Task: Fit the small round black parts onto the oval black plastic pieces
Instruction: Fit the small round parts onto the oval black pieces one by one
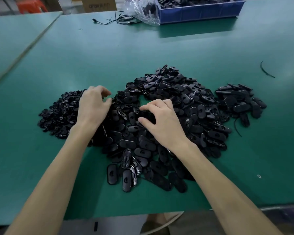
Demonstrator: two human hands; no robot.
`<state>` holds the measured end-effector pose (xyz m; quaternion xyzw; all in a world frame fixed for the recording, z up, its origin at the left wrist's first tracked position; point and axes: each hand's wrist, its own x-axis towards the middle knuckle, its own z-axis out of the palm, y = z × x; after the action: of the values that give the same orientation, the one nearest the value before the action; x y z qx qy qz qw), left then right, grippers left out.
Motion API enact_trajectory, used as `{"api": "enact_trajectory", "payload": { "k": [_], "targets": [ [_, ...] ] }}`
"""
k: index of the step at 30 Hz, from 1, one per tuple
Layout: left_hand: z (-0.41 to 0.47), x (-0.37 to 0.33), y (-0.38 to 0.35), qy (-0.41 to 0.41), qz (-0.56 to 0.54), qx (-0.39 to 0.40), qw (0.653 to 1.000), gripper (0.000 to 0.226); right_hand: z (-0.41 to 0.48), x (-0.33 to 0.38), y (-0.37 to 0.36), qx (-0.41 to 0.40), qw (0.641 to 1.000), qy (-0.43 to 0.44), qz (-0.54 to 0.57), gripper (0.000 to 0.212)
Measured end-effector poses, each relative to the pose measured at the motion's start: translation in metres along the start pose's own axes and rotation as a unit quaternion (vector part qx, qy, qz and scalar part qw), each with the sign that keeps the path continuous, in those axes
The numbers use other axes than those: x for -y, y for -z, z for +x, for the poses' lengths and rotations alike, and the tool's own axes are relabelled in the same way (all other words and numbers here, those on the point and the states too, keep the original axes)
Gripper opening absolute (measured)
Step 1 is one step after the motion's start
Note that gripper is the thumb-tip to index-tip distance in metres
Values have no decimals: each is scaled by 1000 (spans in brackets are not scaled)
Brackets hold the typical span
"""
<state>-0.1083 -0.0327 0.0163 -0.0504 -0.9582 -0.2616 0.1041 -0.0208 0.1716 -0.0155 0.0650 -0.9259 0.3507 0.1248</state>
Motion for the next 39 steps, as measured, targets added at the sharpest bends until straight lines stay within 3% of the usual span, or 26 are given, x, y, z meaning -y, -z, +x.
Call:
{"api": "enact_trajectory", "payload": {
  "k": [5,15,25,30,39],
  "targets": [
    [-4,7,-8,-13,38,-8,999,15,1,-3,-1,-11,1000,2,7,18],
    [-8,8,-7,9,-27,-22,999,6,2,-1,2,-18,998,-21,53,15],
    [-9,11,-11,-14,27,-49,998,14,0,2,8,-34,990,-42,131,14],
    [-10,8,-7,-23,-29,-89,995,19,0,4,9,-44,986,-51,154,13],
    [-14,-3,-6,-24,-138,-72,988,16,1,3,8,-60,980,-57,179,14]
  ]
}}
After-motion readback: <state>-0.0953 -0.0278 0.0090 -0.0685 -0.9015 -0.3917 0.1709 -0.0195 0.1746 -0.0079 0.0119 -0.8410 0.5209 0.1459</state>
